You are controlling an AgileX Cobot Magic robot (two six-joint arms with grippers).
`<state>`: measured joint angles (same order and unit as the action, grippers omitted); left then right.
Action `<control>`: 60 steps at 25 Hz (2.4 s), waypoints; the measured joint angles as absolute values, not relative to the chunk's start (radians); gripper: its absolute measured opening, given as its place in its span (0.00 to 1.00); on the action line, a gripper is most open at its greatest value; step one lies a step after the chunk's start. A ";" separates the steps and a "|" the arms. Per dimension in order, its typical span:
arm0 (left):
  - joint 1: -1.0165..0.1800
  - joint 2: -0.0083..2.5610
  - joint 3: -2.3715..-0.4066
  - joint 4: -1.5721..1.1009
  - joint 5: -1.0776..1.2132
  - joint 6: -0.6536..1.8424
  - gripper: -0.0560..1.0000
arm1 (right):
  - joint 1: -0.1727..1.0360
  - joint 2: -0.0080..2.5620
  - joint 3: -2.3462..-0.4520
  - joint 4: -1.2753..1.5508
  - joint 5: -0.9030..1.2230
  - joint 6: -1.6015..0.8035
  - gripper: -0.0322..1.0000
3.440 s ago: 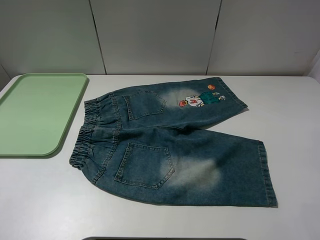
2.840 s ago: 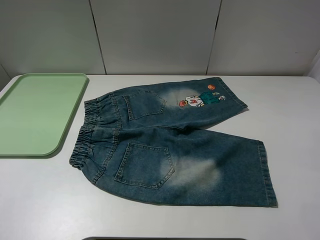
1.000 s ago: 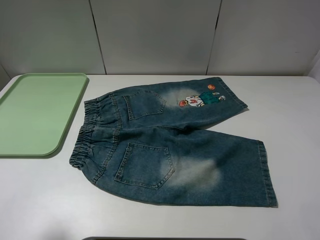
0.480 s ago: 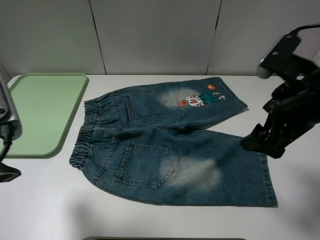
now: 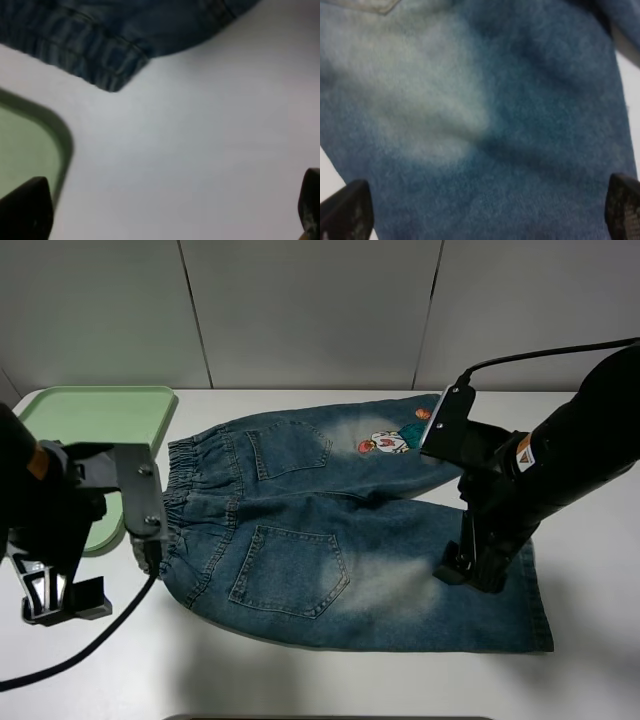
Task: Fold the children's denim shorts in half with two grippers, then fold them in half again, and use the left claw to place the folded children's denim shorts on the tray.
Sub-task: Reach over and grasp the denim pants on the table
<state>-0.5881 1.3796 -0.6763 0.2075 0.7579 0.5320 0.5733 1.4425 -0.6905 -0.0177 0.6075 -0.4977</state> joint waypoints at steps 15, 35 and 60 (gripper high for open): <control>-0.588 1.525 -0.677 0.301 0.487 0.754 0.96 | 0.573 1.447 -0.572 -0.293 0.693 -0.537 0.71; -0.588 1.797 -0.827 0.259 0.453 0.815 0.92 | 0.573 1.450 -0.497 -0.295 0.732 -0.550 0.71; -0.588 1.911 -0.839 0.259 0.468 0.891 0.92 | 0.573 1.449 -0.374 -0.280 0.525 -0.568 0.71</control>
